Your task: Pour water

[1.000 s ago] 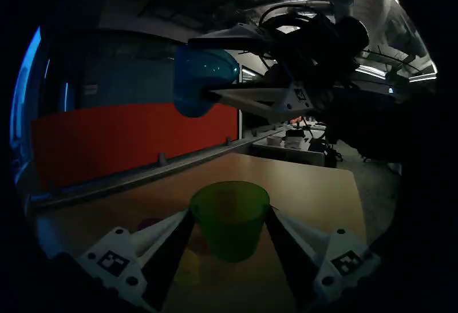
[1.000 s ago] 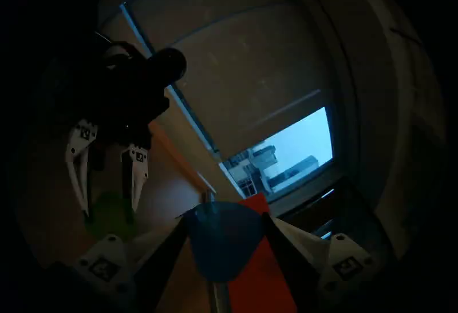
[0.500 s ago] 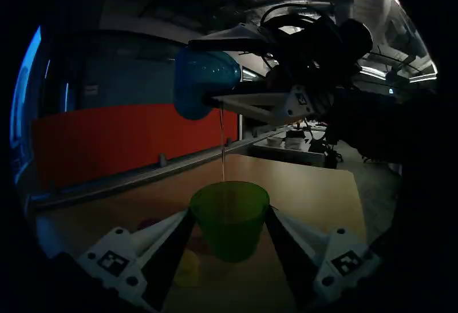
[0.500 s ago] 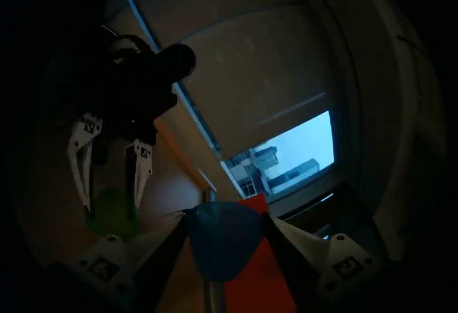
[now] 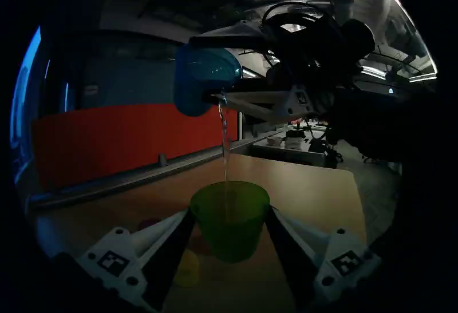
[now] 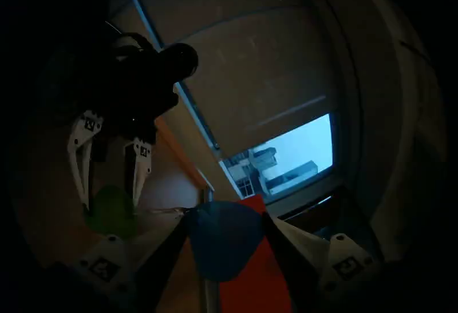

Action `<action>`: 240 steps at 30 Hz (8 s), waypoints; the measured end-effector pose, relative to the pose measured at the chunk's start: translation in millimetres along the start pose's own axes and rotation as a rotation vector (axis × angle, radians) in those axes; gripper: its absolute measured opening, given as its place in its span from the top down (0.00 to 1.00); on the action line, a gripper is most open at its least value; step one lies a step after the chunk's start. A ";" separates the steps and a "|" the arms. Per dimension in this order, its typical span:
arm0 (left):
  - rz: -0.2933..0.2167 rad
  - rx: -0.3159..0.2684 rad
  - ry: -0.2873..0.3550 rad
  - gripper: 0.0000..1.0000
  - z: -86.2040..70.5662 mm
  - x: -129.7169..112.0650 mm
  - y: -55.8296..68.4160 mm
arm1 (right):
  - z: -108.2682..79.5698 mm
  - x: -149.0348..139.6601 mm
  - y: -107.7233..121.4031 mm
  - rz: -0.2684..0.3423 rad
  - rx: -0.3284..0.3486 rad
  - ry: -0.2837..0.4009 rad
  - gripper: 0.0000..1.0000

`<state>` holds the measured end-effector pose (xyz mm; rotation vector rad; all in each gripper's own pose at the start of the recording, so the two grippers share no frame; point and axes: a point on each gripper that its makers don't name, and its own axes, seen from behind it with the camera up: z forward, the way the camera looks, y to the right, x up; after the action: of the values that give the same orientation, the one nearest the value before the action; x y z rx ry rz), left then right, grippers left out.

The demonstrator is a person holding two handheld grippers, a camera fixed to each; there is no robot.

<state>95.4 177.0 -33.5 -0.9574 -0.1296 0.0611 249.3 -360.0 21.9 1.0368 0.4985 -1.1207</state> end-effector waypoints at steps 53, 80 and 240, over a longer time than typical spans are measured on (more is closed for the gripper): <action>0.021 -0.007 0.017 0.15 -1.7 7.3 6.3 | -6.7 12.2 2.9 -0.089 -0.009 0.004 0.06; 0.020 -0.005 0.015 0.15 -0.5 6.3 7.4 | -7.1 18.1 2.5 -0.150 -0.015 0.002 0.06; 0.047 -0.006 0.025 0.15 -3.0 14.9 16.9 | -16.4 36.4 15.0 -0.457 -0.034 -0.026 0.06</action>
<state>110.7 185.9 -47.8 -0.9671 -0.0843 0.0916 279.8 -362.6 -7.7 0.8990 0.7551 -1.5198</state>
